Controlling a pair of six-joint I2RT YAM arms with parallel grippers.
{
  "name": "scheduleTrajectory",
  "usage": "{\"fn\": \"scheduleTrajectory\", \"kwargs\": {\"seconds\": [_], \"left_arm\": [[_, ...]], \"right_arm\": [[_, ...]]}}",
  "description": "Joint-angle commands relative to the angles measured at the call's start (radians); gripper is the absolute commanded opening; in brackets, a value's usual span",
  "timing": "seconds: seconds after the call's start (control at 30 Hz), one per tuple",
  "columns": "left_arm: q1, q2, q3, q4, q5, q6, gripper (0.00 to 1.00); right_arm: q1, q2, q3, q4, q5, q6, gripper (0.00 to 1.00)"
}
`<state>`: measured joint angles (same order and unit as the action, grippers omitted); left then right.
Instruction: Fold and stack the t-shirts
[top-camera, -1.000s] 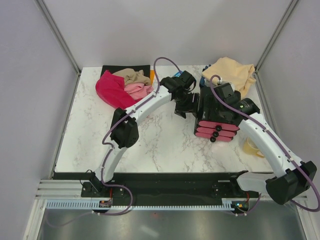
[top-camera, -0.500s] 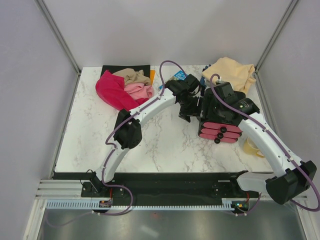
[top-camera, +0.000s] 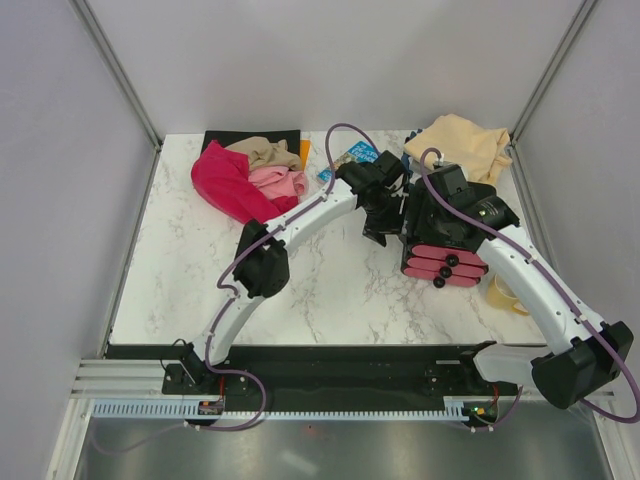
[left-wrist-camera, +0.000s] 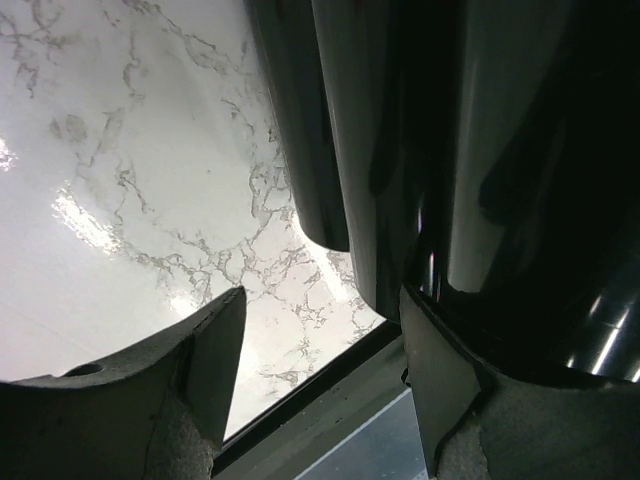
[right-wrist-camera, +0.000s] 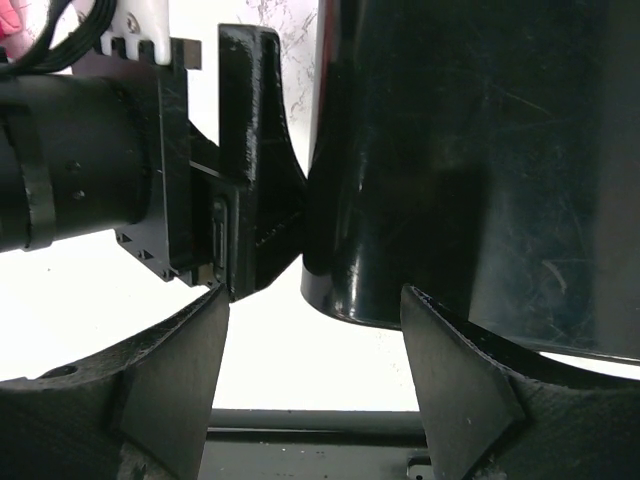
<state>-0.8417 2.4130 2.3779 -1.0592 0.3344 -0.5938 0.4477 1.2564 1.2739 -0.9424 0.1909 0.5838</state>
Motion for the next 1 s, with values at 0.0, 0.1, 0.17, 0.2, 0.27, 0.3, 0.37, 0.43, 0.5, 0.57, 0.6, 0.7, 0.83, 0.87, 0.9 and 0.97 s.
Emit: {"fn": "scheduleTrajectory", "kwargs": {"seconds": [0.0, 0.1, 0.17, 0.2, 0.27, 0.3, 0.37, 0.43, 0.5, 0.57, 0.6, 0.7, 0.83, 0.87, 0.9, 0.97], "left_arm": [[-0.063, 0.009, 0.055, 0.099, 0.110, -0.035, 0.71], [-0.062, -0.003, 0.040, 0.099, 0.098, -0.023, 0.71], [-0.060, -0.043, -0.005, 0.094, 0.066, 0.011, 0.71], [-0.060, -0.070, -0.032, 0.094, 0.031, 0.034, 0.71], [-0.042, -0.164, -0.147, 0.096, -0.070, 0.046, 0.71], [-0.031, -0.193, -0.185, 0.103, -0.093, 0.052, 0.71], [0.018, -0.282, -0.304, 0.139, -0.120, 0.045, 0.71], [0.073, -0.342, -0.426, 0.183, -0.101, 0.022, 0.71], [0.098, -0.403, -0.482, 0.220, -0.103, 0.005, 0.71], [0.118, -0.422, -0.519, 0.217, -0.123, 0.003, 0.71], [0.127, -0.448, -0.543, 0.219, -0.130, 0.000, 0.71], [0.160, -0.517, -0.610, 0.220, -0.182, -0.035, 0.71], [0.249, -0.629, -0.721, 0.219, -0.256, -0.081, 0.71], [0.272, -0.650, -0.744, 0.219, -0.268, -0.095, 0.71], [0.315, -0.675, -0.791, 0.217, -0.278, -0.100, 0.71], [0.352, -0.744, -0.833, 0.215, -0.302, -0.100, 0.71]], "right_arm": [[0.005, 0.034, -0.057, -0.107, -0.036, 0.028, 0.77], [0.005, 0.028, -0.047, -0.095, -0.045, 0.014, 0.79], [0.005, 0.018, -0.033, -0.081, -0.048, 0.005, 0.80], [0.005, 0.014, -0.028, -0.073, -0.048, -0.002, 0.80], [0.005, 0.000, -0.015, -0.053, -0.039, -0.006, 0.81], [0.005, -0.006, -0.010, -0.042, -0.042, -0.009, 0.81], [0.006, -0.020, -0.004, -0.013, -0.045, -0.012, 0.81], [0.003, -0.018, 0.005, 0.008, -0.050, -0.021, 0.81], [0.003, -0.009, 0.015, 0.016, -0.053, -0.029, 0.81], [0.005, 0.011, 0.031, 0.036, -0.076, -0.048, 0.81], [0.005, 0.017, 0.035, 0.048, -0.088, -0.055, 0.81], [0.005, 0.052, 0.079, 0.089, -0.146, -0.091, 0.81], [0.005, 0.168, 0.195, 0.060, -0.168, -0.137, 0.83], [0.005, 0.184, 0.217, 0.060, -0.177, -0.159, 0.83], [0.005, 0.199, 0.246, 0.076, -0.188, -0.163, 0.83], [0.005, 0.244, 0.260, 0.085, -0.218, -0.167, 0.83]]}}
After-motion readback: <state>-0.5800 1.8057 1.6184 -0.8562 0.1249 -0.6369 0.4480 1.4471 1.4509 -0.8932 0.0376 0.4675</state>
